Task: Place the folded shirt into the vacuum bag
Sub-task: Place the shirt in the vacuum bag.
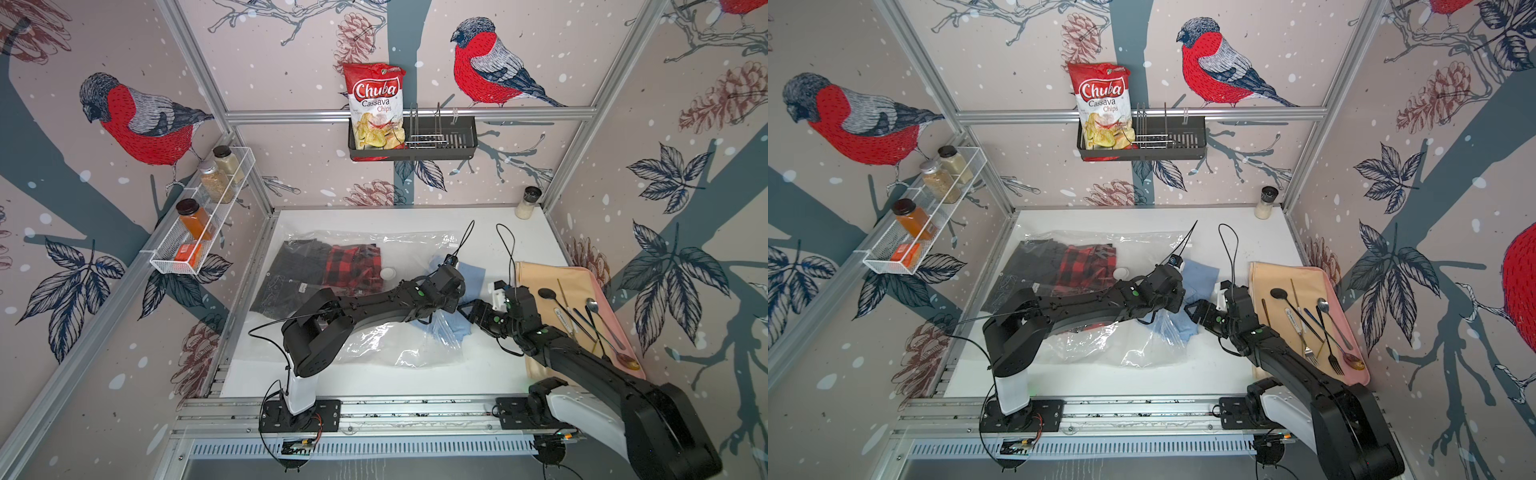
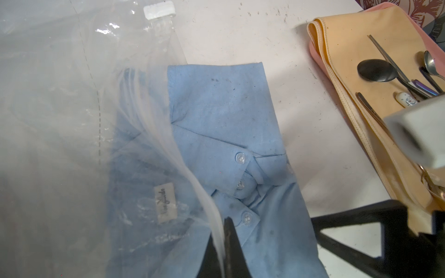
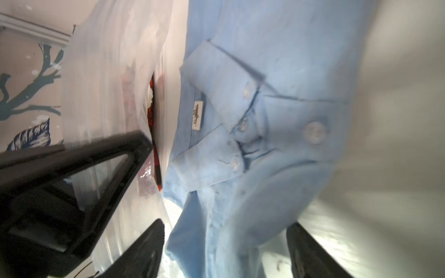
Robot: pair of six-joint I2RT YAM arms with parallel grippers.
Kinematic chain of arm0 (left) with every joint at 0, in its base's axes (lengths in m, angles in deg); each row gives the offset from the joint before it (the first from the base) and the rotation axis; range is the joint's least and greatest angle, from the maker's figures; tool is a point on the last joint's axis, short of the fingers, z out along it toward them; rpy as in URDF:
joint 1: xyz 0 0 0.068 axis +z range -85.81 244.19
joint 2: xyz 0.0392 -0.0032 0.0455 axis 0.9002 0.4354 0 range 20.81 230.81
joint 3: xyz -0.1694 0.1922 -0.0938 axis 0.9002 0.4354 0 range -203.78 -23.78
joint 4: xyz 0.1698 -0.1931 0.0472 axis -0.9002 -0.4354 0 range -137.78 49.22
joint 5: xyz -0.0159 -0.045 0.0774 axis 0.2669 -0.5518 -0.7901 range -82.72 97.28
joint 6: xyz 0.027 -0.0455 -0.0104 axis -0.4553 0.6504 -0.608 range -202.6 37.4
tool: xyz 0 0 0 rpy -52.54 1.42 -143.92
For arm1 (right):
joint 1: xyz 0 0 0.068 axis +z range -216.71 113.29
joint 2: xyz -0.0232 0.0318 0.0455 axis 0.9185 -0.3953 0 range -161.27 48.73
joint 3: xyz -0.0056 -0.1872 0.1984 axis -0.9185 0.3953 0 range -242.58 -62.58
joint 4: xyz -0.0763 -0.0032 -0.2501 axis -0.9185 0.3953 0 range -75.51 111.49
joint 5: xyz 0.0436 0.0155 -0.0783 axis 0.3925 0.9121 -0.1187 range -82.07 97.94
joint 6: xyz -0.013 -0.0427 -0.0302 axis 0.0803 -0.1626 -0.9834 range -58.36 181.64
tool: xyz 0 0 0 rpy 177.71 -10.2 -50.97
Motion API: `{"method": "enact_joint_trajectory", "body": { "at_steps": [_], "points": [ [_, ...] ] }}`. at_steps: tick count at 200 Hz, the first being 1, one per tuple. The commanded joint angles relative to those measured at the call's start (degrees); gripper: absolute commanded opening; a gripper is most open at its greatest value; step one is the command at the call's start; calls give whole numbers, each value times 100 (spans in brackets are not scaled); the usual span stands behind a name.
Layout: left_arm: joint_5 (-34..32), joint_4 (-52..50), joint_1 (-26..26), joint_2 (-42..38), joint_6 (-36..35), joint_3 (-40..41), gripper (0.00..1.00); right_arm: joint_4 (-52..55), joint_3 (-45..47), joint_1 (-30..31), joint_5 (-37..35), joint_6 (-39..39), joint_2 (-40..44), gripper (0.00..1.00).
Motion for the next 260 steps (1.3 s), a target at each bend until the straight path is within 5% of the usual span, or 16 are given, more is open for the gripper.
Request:
{"method": "enact_joint_trajectory", "body": {
  "at_steps": [1,32,77,105,129,147,260],
  "points": [
    [49,126,-30,33,-68,1,0,537,127,-470,93,-395,239,86],
    [133,120,-30,139,-77,-67,0,330,258,-1085,366,-577,264,89],
    [208,49,-31,264,-93,-154,0,-313,-234,-1419,906,-874,-1088,79],
    [322,61,-38,252,-111,-153,0,-980,-458,-1362,1242,-823,-2136,53],
    [327,68,-38,199,-118,-178,0,-1282,-687,-1146,1351,-725,-2616,19],
    [319,45,-38,188,-137,-237,0,-1378,-877,-873,1283,-655,-2711,7],
    [250,27,-65,6,-147,-236,0,-1710,-1880,59,1107,-537,-3940,0]
  ]
}}
